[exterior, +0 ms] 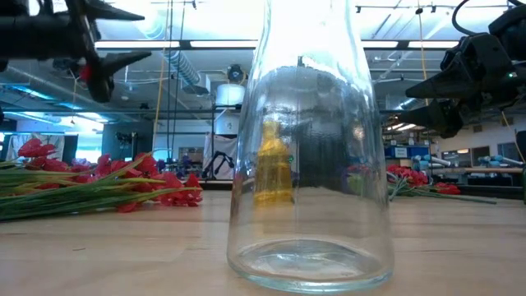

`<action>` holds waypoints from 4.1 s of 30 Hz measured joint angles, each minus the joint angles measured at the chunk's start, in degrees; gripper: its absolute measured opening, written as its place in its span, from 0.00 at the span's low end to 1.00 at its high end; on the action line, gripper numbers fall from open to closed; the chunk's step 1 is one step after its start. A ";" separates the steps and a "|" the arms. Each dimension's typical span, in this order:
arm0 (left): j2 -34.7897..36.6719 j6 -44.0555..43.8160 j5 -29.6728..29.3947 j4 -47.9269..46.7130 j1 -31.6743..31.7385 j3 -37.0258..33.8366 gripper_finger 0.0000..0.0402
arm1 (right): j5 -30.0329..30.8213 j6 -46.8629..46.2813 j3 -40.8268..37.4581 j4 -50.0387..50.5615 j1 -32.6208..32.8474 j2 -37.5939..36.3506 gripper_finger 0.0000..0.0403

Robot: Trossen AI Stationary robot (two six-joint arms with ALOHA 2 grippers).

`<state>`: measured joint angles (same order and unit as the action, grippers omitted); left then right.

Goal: Sort flowers into vase by color
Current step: Put the left purple flower into the transparent vase

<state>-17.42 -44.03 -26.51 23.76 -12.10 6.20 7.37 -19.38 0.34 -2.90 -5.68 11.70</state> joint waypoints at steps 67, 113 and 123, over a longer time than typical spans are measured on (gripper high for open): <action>-58.02 -40.44 13.28 -73.66 32.72 44.23 0.44 | 12.45 -31.54 8.89 -31.68 -0.12 0.79 0.87; -76.07 -41.75 11.44 -62.32 33.05 42.96 0.07 | 10.59 -28.00 23.37 -14.58 -0.10 9.18 0.87; -75.85 -29.33 9.69 -62.73 33.09 53.20 0.03 | 10.57 -25.30 23.37 -14.21 -0.10 9.18 0.87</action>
<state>-93.27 -73.36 -16.82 -38.97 20.99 59.40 17.94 -44.68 23.70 -17.11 -5.78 20.88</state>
